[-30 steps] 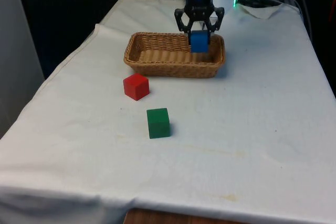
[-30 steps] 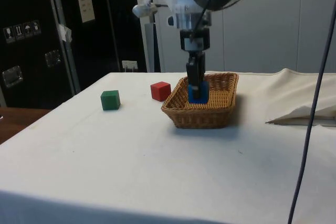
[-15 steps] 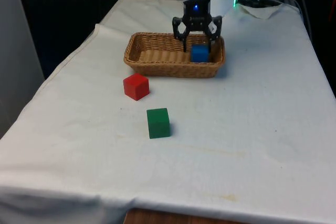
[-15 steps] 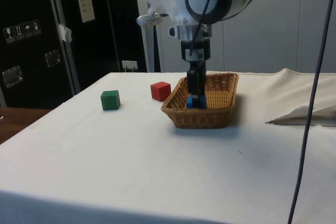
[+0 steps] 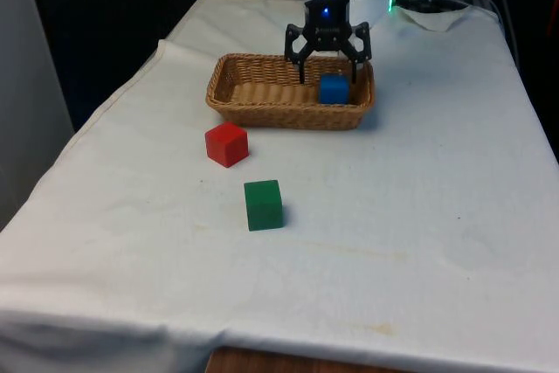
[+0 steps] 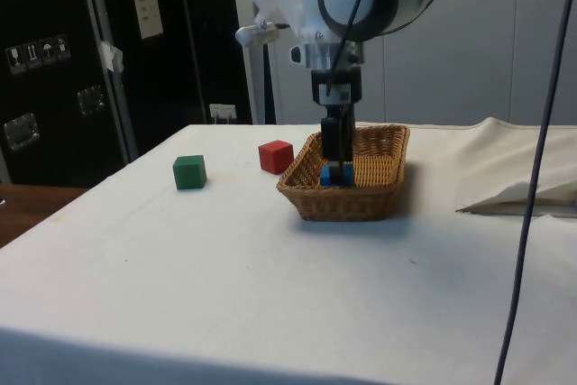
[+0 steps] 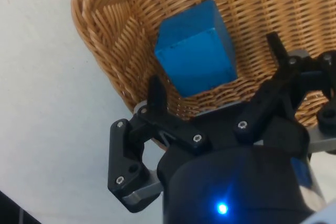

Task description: Pick up exactly two blocks and place them into the basket.

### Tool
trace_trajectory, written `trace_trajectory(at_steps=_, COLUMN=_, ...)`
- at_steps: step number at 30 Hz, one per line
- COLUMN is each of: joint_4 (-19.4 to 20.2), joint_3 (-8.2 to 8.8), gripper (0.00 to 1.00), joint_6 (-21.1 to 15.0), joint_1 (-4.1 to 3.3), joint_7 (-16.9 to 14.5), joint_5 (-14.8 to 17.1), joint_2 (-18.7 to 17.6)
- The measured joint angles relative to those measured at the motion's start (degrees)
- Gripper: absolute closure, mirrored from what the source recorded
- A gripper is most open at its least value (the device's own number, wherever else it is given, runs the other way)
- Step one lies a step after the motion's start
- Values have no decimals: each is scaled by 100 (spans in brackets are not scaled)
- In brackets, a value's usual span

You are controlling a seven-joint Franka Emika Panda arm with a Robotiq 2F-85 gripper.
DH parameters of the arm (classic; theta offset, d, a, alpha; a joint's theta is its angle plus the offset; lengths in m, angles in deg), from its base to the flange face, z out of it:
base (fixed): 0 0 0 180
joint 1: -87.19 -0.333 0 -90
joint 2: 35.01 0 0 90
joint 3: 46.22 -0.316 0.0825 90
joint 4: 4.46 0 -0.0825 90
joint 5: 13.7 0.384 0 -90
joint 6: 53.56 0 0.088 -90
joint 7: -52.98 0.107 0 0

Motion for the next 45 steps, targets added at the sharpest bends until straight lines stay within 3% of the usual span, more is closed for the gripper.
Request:
trace_trajectory(at_steps=10, joint_4=155, joint_3=86, gripper=0, joint_6=264, joint_1=0, joint_7=6, joint_5=-92, joint_2=619)
trace_trajectory(at_steps=20, joint_4=-201, joint_3=97, gripper=0, joint_6=877, joint_1=0, joint_7=149, joint_5=-292, joint_2=1014)
trace_trajectory(at_steps=45, joint_4=-1513, joint_3=103, gripper=0, joint_6=2149, joint_1=0, joint_7=-40, joint_5=-132, joint_2=1043)
